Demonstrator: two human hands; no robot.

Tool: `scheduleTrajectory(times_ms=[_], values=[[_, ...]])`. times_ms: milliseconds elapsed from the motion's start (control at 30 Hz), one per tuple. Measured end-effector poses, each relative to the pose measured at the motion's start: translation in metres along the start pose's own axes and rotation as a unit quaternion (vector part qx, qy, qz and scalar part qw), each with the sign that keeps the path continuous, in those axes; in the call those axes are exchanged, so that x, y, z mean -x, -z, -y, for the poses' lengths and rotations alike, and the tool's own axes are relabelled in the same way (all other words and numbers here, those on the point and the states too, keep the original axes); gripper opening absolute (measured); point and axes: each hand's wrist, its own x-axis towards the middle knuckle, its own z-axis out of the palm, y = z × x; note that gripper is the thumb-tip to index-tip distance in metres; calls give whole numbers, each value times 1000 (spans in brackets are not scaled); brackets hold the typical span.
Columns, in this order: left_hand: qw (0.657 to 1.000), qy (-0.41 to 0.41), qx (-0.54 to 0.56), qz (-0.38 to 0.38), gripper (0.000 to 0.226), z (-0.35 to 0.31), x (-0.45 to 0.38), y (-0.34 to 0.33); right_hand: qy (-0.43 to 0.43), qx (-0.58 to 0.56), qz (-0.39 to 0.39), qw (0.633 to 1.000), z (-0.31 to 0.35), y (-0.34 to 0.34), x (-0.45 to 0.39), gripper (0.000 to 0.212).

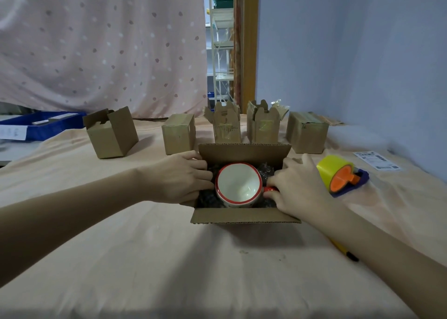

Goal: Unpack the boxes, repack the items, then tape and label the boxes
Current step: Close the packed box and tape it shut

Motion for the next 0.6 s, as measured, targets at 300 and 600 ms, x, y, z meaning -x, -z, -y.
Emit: scheduleTrajectory(times_ms=[300,600], values=[[998,18,27,62,30,-1,0,-1,-7,17,10,1000,3,2,-1,33],[997,21,36,59,35,-16,-1,-6,-24,15,1,1000,8,-1,-2,32]])
